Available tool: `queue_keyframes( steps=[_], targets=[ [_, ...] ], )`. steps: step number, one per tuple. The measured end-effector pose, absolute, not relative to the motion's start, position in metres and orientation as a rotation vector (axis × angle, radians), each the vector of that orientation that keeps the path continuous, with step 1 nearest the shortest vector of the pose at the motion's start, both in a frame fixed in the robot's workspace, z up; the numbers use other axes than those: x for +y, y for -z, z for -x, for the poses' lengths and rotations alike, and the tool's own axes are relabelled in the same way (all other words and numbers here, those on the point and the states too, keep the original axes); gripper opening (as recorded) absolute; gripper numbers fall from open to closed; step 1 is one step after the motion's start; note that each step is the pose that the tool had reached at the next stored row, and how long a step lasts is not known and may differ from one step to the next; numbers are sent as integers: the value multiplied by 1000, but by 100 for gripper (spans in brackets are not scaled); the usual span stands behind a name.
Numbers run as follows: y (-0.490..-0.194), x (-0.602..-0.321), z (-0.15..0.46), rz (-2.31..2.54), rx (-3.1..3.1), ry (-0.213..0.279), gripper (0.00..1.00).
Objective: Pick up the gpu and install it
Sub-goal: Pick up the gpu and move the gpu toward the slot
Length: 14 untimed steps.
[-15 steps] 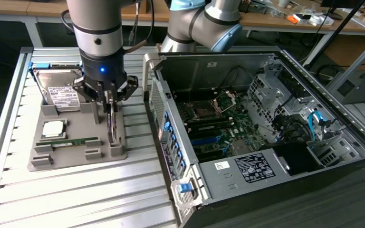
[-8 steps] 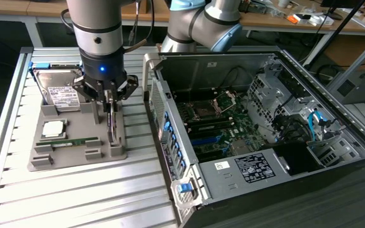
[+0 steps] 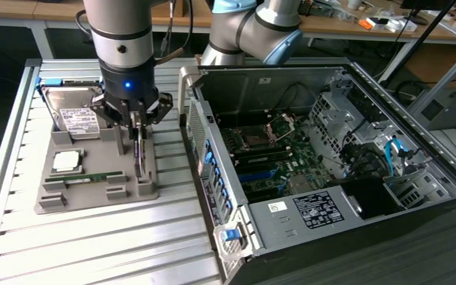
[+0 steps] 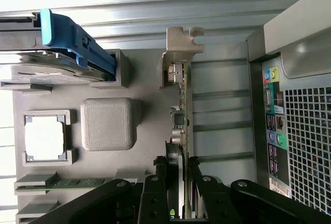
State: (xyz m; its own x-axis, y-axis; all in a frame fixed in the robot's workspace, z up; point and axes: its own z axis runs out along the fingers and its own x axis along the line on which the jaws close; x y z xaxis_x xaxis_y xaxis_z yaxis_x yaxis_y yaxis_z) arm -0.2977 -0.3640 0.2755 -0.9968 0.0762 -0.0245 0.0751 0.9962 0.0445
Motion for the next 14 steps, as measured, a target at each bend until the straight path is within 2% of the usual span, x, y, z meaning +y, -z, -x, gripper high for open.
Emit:
queue_keyframes(
  steps=[14],
  targets=[
    [-278,-364,298,-118,3112,-68,27]
  ],
)
